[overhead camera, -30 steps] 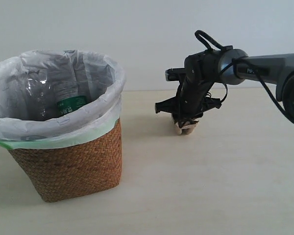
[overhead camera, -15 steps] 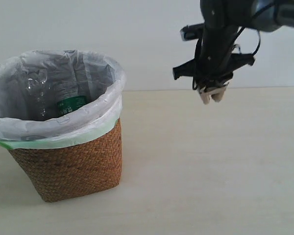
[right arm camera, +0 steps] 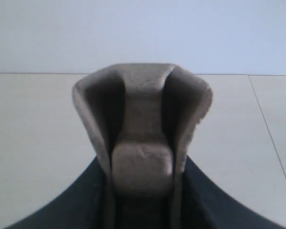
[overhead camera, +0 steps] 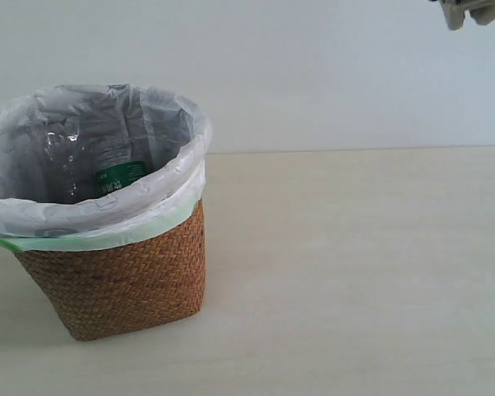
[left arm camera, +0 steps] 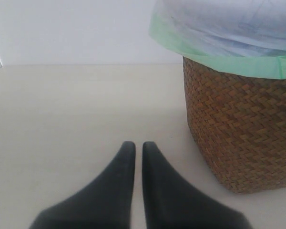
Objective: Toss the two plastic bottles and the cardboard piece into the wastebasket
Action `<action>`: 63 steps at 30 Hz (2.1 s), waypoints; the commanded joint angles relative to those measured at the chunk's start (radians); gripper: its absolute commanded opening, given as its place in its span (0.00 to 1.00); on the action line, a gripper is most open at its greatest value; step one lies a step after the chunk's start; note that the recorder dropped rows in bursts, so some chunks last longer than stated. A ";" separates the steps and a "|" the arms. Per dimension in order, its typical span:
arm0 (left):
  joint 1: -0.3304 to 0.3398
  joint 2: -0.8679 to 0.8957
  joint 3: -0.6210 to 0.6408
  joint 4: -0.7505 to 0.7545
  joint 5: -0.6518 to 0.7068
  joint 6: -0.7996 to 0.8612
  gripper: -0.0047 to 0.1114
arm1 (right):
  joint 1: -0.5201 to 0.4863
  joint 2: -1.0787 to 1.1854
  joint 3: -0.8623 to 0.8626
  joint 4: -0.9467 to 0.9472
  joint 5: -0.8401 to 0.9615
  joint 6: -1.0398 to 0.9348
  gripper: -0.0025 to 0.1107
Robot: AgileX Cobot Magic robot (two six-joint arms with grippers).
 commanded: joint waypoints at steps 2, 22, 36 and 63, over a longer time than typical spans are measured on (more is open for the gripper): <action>-0.006 -0.002 0.003 -0.007 0.000 0.000 0.08 | -0.004 -0.015 -0.005 0.082 0.004 0.013 0.02; -0.006 -0.002 0.003 -0.007 0.001 0.000 0.08 | 0.116 0.052 0.027 1.254 -0.205 -0.405 0.87; -0.006 -0.002 0.003 -0.007 0.001 0.000 0.08 | 0.116 0.041 0.027 0.849 -0.030 -0.408 0.02; -0.006 -0.002 0.003 -0.007 0.001 0.000 0.08 | 0.116 -0.811 0.869 0.543 -0.635 -0.354 0.02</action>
